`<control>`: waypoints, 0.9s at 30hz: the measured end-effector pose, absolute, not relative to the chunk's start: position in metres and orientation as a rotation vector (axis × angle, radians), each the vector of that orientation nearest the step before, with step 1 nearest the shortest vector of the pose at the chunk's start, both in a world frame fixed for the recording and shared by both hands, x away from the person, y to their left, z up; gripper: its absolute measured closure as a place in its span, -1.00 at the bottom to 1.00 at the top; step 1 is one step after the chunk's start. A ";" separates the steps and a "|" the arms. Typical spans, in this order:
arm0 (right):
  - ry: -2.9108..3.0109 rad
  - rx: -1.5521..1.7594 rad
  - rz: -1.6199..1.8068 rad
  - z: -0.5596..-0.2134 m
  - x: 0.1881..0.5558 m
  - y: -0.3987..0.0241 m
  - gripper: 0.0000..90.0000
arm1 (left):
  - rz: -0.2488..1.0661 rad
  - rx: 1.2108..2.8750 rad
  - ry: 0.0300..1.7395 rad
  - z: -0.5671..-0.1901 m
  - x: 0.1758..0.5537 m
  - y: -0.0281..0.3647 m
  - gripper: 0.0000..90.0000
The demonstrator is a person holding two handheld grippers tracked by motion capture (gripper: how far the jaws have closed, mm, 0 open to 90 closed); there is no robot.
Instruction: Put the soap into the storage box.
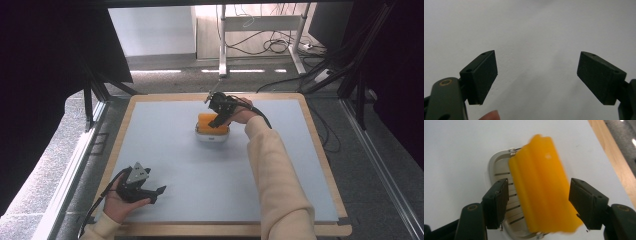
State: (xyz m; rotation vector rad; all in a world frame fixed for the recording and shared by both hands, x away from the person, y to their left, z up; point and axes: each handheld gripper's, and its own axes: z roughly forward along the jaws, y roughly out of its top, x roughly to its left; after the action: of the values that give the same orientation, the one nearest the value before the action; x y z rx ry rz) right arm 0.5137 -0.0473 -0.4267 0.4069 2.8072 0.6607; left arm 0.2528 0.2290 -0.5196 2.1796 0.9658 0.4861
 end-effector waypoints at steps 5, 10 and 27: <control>2.775 0.447 0.687 -0.425 0.512 -0.051 -0.34 | 0.483 2.182 0.966 -0.520 0.253 0.229 -0.63; 2.743 0.501 0.778 -0.421 0.505 -0.058 -0.34 | 0.481 2.175 0.969 -0.520 0.253 0.229 -0.63; 2.522 0.807 1.034 -0.417 0.447 -0.113 -0.46 | 0.490 2.159 0.978 -0.519 0.253 0.231 -0.63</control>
State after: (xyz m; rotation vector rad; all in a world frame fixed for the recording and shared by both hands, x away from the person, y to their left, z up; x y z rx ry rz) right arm 0.4473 -0.1129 -0.4166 0.8066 2.5217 1.0344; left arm 0.2526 0.2311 -0.5190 2.1592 0.9777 0.4901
